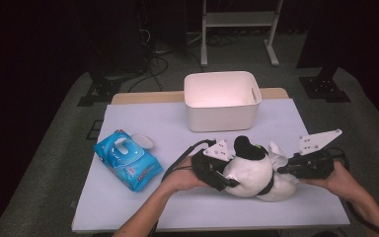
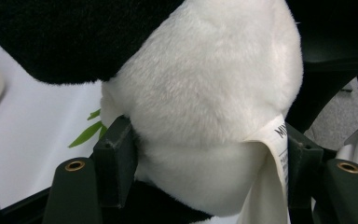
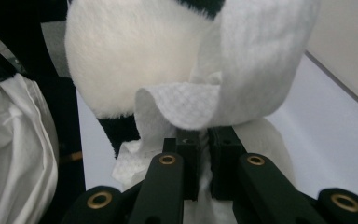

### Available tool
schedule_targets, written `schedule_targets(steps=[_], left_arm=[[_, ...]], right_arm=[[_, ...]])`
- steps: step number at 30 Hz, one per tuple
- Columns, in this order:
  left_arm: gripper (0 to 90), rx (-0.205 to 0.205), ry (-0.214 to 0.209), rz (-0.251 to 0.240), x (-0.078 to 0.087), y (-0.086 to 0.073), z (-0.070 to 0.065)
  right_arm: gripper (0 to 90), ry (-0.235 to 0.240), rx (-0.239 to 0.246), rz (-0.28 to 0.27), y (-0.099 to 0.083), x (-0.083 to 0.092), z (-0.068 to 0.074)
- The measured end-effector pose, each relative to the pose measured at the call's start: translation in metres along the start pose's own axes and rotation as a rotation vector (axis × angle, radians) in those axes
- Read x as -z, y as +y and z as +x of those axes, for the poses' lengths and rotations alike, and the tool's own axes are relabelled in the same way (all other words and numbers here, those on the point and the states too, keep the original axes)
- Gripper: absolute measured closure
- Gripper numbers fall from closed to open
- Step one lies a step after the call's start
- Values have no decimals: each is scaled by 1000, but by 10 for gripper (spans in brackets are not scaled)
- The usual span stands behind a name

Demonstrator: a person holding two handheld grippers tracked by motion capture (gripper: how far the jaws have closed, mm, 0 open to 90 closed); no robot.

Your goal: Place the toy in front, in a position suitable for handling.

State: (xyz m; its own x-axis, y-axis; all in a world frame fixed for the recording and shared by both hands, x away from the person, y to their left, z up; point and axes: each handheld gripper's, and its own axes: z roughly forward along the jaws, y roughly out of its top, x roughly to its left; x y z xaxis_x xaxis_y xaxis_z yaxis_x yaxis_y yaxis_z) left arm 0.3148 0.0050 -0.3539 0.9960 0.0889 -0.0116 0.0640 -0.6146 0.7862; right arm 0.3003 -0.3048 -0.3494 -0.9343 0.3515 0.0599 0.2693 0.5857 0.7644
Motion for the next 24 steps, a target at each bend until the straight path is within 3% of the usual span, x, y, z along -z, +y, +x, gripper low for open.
schedule_targets(steps=[8, 14, 18, 24], left_arm=[[362, -37, 35, 17, 31, 22, 4], [373, -50, 60, 18, 54, 31, 2], [377, -49, 46, 6, 55, 28, 2], [376, -84, 34, 8, 45, 33, -3]], right_arm=[[839, 44, -8, -72, 7, -5, -1], [838, 92, -6, -104, 15, -21, 4], [838, 74, 4, -97, 16, -23, 6], [839, 60, 0, -109, 14, -2, 0]])
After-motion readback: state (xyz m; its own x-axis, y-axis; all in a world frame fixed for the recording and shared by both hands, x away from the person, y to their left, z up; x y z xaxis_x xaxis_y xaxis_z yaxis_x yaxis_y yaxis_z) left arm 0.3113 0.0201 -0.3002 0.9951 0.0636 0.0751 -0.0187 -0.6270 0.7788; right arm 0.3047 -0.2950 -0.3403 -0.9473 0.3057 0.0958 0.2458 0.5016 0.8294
